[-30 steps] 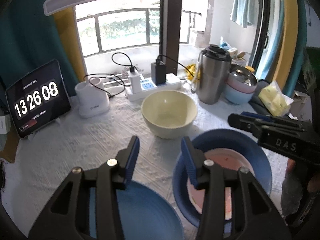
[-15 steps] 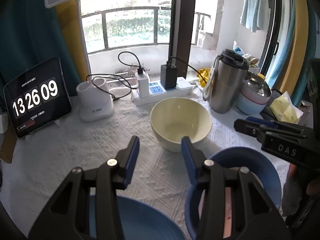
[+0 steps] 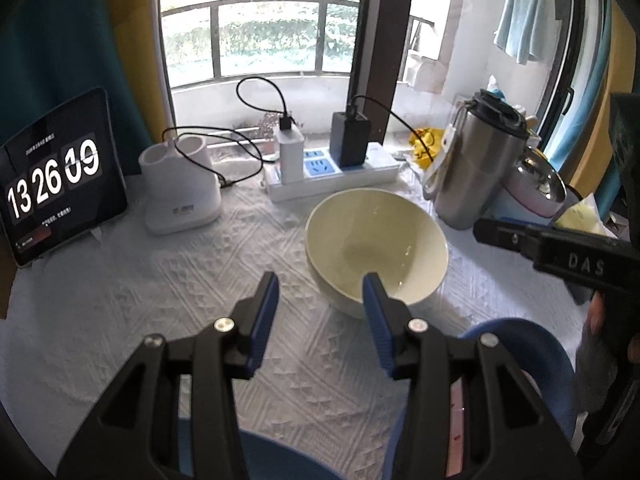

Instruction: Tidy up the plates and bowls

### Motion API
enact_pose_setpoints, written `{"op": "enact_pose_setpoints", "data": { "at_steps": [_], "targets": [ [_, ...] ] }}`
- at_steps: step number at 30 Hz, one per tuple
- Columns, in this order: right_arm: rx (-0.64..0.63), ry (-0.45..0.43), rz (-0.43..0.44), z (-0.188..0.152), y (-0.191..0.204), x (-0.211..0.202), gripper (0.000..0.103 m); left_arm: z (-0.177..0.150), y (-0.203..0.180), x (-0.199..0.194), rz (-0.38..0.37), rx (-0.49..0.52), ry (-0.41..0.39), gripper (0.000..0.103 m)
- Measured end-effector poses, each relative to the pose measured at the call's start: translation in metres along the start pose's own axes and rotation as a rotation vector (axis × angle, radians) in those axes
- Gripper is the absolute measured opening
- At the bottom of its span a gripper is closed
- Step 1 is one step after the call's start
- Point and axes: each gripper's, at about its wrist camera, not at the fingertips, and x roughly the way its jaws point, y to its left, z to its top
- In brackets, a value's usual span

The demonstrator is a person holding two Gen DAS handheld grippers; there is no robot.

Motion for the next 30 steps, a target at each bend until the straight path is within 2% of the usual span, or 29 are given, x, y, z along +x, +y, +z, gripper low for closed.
{"op": "enact_pose_setpoints", "data": {
  "at_steps": [8, 11, 15, 18, 25, 30],
  "targets": [
    [-0.081, -0.036, -0.060, 0.015, 0.001, 0.009, 0.036, 0.004, 0.001, 0.015, -0.006, -0.017, 0.041, 0.045],
    [-0.099, 0.031, -0.024, 0.015, 0.003, 0.024, 0.036, 0.005, -0.001, 0.021, -0.002, -0.018, 0.052, 0.045],
    [-0.096, 0.058, 0.010, 0.020, 0.001, 0.031, 0.036, 0.007, -0.004, 0.027, -0.003, -0.010, 0.067, 0.045],
    [-0.105, 0.157, 0.057, 0.024, 0.003, 0.046, 0.036, 0.009, -0.007, 0.032, 0.002, -0.002, 0.073, 0.045],
    [-0.134, 0.239, 0.077, 0.028, 0.011, 0.070, 0.036, 0.008, -0.001, 0.047, 0.010, -0.018, 0.116, 0.045],
    [-0.130, 0.287, 0.116, 0.029, 0.011, 0.079, 0.036, 0.007, -0.003, 0.052, 0.005, -0.006, 0.117, 0.045]
  ]
}}
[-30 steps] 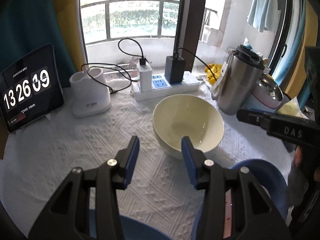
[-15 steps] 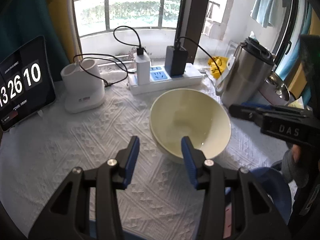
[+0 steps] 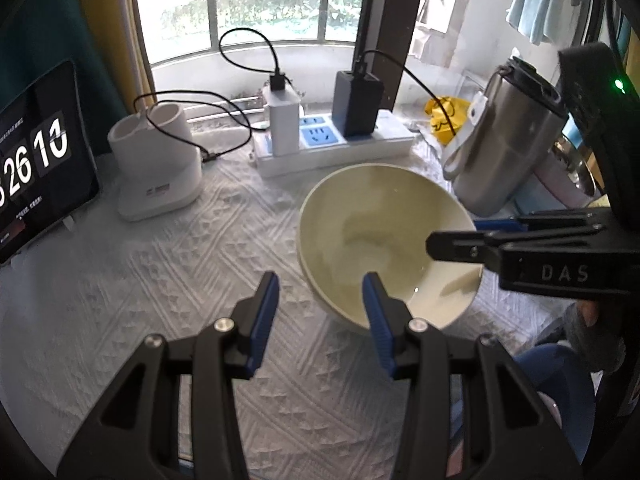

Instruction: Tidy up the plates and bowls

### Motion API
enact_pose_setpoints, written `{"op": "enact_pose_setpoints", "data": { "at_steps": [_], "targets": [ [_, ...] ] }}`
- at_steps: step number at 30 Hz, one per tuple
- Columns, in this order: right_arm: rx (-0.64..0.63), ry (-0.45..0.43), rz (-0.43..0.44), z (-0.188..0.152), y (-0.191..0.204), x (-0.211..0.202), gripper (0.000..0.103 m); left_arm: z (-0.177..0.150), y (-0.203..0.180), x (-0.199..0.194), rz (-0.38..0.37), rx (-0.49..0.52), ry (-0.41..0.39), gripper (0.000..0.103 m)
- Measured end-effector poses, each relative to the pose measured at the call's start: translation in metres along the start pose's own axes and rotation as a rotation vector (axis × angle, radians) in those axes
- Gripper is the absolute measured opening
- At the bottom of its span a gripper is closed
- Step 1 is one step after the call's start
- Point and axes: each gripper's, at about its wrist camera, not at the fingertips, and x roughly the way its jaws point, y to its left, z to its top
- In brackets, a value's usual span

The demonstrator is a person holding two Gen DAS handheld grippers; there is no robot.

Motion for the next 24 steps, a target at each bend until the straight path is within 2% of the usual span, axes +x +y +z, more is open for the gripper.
{"op": "enact_pose_setpoints", "data": {
  "at_steps": [5, 7, 9, 15, 24],
  "targets": [
    [-0.045, 0.043, -0.008, 0.003, 0.007, 0.011, 0.036, 0.000, 0.000, 0.003, -0.012, 0.007, -0.005, 0.044],
    [-0.055, 0.052, -0.023, 0.004, 0.008, 0.014, 0.029, 0.000, -0.002, 0.003, -0.015, 0.026, -0.012, 0.044],
    [-0.069, 0.046, -0.049, 0.004, 0.010, 0.013, 0.027, 0.000, -0.005, 0.002, -0.021, 0.045, -0.016, 0.039],
    [-0.141, 0.034, -0.106, 0.003, 0.019, 0.016, 0.027, -0.001, -0.006, 0.001, -0.015, 0.056, -0.027, 0.037],
    [-0.158, -0.019, -0.160, -0.001, 0.025, 0.006, 0.024, -0.002, -0.006, -0.008, -0.025, 0.063, -0.049, 0.036]
  ]
}}
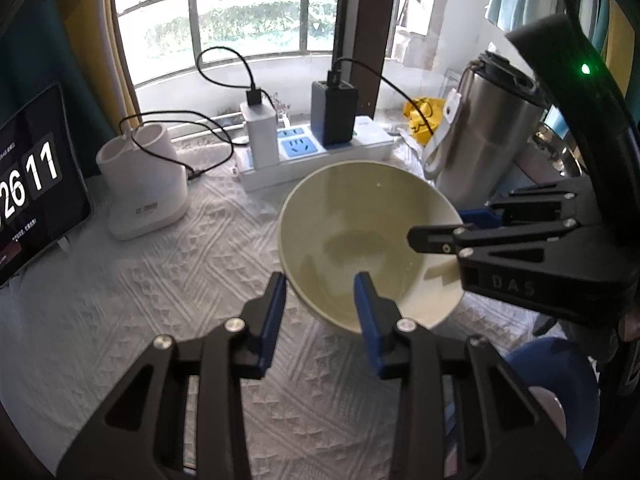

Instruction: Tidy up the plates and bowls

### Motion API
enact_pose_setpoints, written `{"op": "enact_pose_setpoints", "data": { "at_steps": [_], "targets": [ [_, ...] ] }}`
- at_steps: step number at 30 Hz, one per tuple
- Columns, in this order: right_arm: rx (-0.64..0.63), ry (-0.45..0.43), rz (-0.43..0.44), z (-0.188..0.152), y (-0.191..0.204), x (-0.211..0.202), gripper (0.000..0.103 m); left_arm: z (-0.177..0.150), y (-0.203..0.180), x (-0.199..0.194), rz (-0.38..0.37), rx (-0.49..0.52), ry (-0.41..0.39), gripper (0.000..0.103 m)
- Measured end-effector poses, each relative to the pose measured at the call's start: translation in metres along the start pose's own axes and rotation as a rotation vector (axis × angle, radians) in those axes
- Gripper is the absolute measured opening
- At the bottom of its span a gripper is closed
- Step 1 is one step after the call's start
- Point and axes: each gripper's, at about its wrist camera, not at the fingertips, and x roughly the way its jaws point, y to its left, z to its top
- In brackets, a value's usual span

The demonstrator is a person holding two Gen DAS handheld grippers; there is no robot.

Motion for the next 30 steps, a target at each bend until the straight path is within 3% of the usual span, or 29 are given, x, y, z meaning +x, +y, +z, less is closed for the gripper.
{"op": "enact_pose_setpoints", "data": {
  "at_steps": [8, 30],
  "targets": [
    [0.034, -0.078, -0.003, -0.003, 0.003, -0.021, 0.024, 0.004, -0.004, -0.029, 0.020, 0.018, -0.079, 0.036],
    [0.083, -0.190, -0.005, -0.015, 0.009, -0.081, 0.024, 0.002, -0.013, -0.080, -0.001, 0.015, -0.166, 0.036]
  ]
}}
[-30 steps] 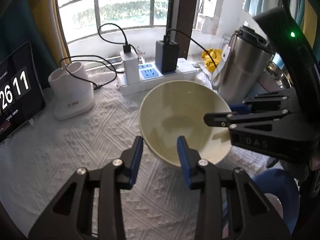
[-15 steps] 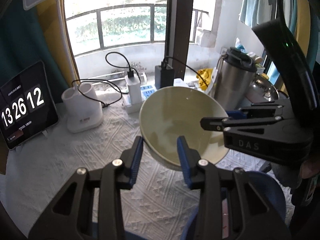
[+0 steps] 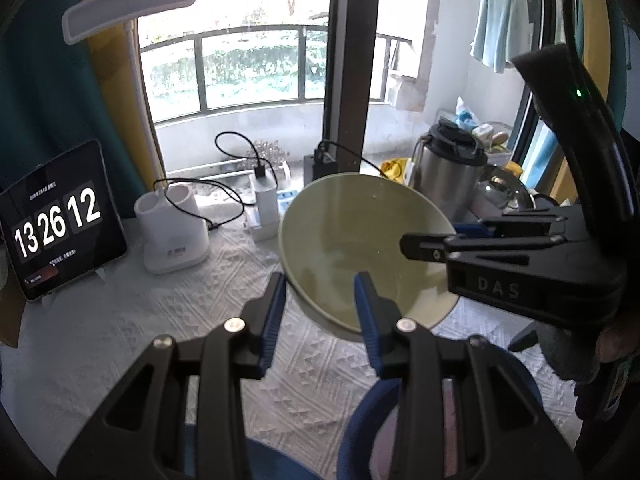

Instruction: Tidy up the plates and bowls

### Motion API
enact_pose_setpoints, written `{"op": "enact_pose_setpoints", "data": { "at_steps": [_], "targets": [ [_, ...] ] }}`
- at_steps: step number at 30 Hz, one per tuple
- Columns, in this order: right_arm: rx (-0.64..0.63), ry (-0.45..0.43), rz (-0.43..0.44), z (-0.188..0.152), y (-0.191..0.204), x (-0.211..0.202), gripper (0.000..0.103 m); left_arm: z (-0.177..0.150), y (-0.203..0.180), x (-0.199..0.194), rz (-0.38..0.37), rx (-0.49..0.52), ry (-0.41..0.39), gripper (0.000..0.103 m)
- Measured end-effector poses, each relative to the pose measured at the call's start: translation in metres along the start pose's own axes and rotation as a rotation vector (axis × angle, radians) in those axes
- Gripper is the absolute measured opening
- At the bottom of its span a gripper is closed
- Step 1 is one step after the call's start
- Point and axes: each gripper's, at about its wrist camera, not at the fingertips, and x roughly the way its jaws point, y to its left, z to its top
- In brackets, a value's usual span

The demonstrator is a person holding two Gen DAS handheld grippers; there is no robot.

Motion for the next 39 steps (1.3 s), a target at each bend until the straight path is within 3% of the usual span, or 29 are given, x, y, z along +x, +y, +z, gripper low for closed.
{"op": "enact_pose_setpoints", "data": {
  "at_steps": [39],
  "targets": [
    [0.036, -0.063, -0.036, -0.052, 0.018, -0.072, 0.024, -0.025, -0.028, -0.078, -0.035, 0.037, -0.075, 0.036]
  ]
}}
